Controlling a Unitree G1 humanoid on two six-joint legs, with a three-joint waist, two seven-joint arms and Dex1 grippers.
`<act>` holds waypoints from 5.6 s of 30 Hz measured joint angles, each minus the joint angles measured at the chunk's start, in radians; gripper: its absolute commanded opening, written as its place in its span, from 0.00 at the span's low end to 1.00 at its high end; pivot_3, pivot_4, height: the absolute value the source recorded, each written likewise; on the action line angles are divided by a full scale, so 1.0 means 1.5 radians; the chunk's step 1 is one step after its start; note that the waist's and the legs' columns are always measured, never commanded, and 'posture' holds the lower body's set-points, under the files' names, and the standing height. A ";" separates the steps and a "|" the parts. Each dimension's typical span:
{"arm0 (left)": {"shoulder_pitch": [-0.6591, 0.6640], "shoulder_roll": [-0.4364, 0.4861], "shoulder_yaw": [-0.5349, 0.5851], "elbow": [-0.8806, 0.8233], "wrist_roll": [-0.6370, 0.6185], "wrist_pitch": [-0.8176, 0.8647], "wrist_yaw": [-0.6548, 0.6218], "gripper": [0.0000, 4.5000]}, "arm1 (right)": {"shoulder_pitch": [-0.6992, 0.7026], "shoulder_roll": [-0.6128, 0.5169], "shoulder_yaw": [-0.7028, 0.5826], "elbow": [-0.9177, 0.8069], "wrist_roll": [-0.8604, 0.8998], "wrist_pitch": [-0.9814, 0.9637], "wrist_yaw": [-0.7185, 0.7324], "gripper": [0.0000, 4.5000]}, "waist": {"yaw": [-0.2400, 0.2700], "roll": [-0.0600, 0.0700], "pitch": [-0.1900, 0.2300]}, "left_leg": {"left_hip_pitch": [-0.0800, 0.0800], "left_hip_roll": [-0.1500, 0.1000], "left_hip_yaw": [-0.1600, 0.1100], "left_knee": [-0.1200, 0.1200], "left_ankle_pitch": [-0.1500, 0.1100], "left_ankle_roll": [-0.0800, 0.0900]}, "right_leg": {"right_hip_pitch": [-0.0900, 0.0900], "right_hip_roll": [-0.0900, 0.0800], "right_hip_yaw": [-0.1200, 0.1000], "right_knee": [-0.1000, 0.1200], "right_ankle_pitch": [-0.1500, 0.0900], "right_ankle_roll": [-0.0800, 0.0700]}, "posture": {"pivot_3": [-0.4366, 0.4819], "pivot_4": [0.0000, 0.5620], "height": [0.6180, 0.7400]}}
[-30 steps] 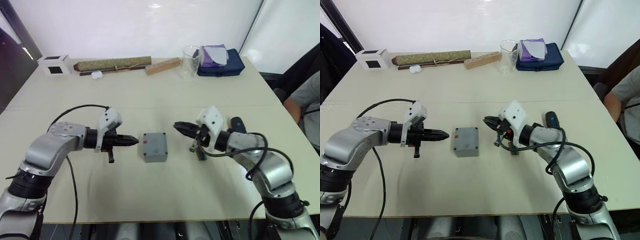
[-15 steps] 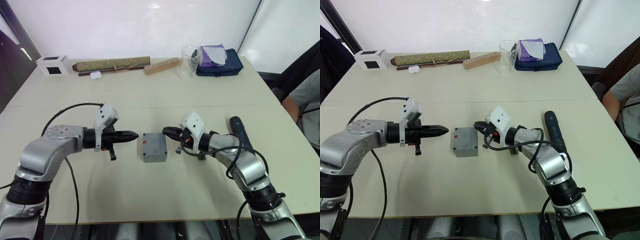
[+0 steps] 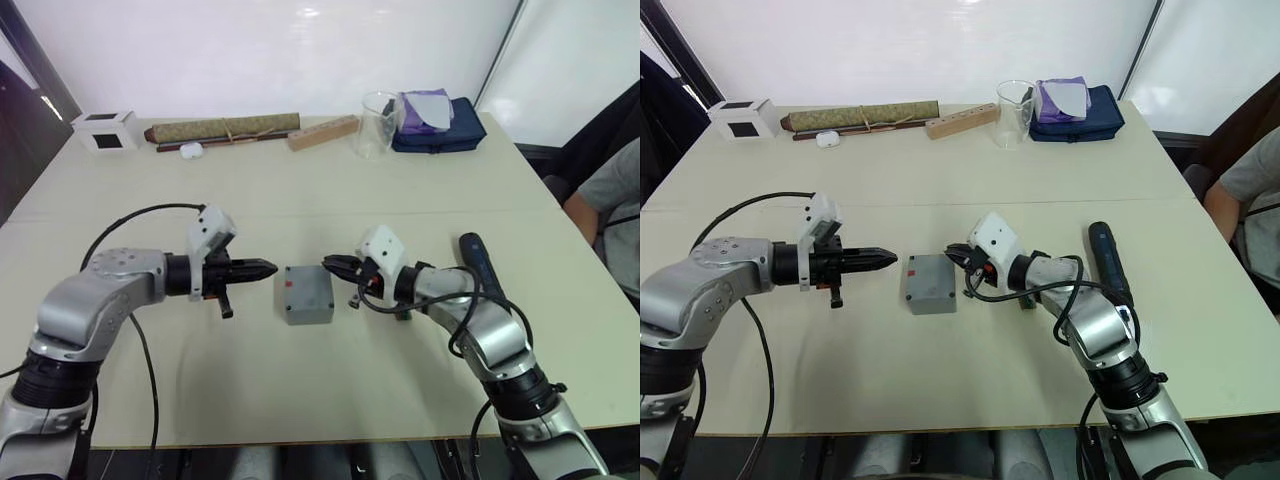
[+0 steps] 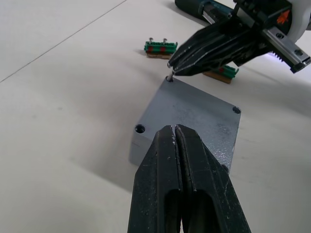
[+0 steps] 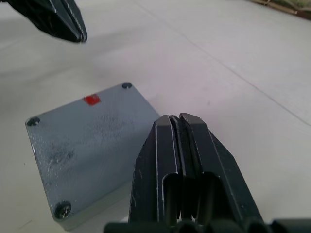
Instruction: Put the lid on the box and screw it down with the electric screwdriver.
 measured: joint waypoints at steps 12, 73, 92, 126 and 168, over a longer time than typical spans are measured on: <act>-0.008 -0.012 -0.001 -0.001 -0.001 0.001 0.001 0.00 | 0.000 0.000 0.000 0.000 -0.002 0.007 0.000 0.16 | 0.000 0.000 0.000 | 0.000 0.000 0.000 0.000 0.000 0.000 | 0.000 0.000 0.000 0.000 0.000 0.000 | 0.48 0.27 1.00; 0.060 -0.037 -0.021 -0.268 -0.073 0.036 0.151 0.00 | -0.380 -0.371 0.290 0.557 -0.098 0.386 0.446 0.48 | 0.001 -0.006 -0.004 | 0.010 0.000 0.001 0.000 -0.001 0.001 | 0.012 0.001 0.000 -0.006 -0.001 -0.003 | 0.48 0.27 1.00; -0.044 -0.002 -0.074 0.013 0.032 -0.087 -0.032 0.00 | -0.262 0.024 -0.443 0.150 0.199 0.394 0.068 0.48 | -0.013 0.009 0.005 | -0.003 -0.001 0.002 -0.008 0.001 -0.002 | -0.007 -0.001 0.002 -0.002 0.001 -0.001 | 0.48 0.27 1.00; -0.012 -0.049 -0.141 0.060 0.147 -0.174 -0.029 0.00 | -0.003 0.156 -0.051 -0.030 -0.005 -0.172 -0.086 0.48 | -0.015 0.005 0.001 | 0.002 0.000 0.000 -0.006 0.001 -0.002 | -0.001 0.000 0.001 0.000 0.001 -0.001 | 0.48 0.27 1.00; -0.004 -0.052 -0.153 0.061 0.174 -0.187 -0.036 0.00 | 0.002 0.111 -0.041 -0.033 0.005 -0.138 -0.080 0.48 | -0.014 0.003 -0.005 | 0.014 0.000 0.000 -0.009 0.001 -0.002 | 0.011 0.000 0.001 -0.004 0.000 -0.001 | 0.48 0.27 1.00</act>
